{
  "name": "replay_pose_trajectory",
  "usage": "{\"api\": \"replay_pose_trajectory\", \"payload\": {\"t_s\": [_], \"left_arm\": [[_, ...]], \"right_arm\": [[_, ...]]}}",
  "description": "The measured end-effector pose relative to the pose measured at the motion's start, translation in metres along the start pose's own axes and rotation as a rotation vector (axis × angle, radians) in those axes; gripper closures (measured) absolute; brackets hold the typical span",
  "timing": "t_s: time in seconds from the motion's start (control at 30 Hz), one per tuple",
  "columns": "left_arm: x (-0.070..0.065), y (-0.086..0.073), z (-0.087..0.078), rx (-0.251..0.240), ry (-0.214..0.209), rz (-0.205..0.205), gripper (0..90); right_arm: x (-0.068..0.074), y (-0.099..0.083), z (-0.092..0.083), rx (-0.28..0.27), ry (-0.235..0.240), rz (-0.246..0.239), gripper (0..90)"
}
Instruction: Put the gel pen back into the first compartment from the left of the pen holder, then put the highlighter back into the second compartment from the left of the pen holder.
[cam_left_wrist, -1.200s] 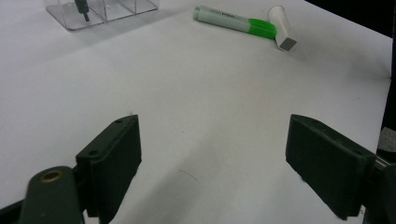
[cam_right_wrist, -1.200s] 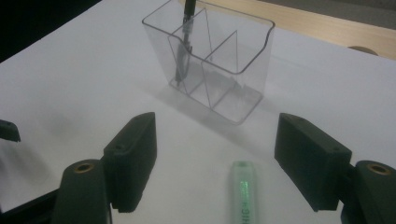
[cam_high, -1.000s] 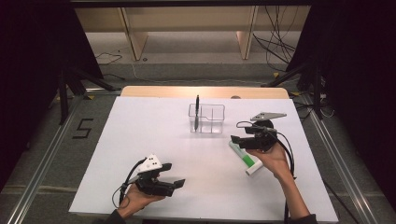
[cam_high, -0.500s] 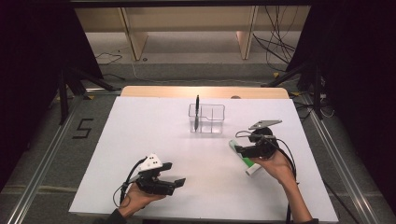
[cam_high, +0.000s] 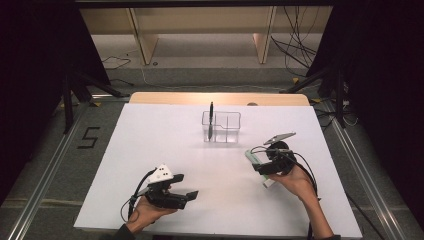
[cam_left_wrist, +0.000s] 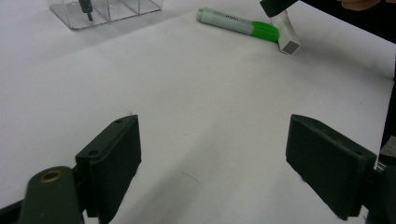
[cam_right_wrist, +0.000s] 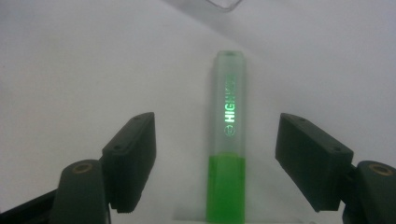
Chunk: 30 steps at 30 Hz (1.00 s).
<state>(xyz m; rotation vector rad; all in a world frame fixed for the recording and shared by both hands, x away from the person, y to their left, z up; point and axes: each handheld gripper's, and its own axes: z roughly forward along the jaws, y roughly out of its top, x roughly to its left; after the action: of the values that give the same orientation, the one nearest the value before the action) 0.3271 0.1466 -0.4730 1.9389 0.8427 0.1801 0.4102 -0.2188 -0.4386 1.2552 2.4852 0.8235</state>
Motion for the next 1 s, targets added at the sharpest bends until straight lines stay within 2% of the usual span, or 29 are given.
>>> {"api": "replay_pose_trajectory", "payload": {"t_s": [0.47,0.73,1.0], "left_arm": [[-0.001,0.0,-0.001,-0.001,0.002,0.001,17.9],[-0.002,0.0,-0.001,0.002,-0.003,0.014,18.0],[-0.002,0.0,-0.004,-0.01,-0.003,0.012,18.0]], "right_arm": [[0.002,-0.003,0.009,0.045,-0.007,0.002,33.5],[0.0,-0.006,0.016,0.077,-0.033,0.012,42.5],[0.003,-0.007,0.02,0.112,-0.057,-0.013,52.5]]}}
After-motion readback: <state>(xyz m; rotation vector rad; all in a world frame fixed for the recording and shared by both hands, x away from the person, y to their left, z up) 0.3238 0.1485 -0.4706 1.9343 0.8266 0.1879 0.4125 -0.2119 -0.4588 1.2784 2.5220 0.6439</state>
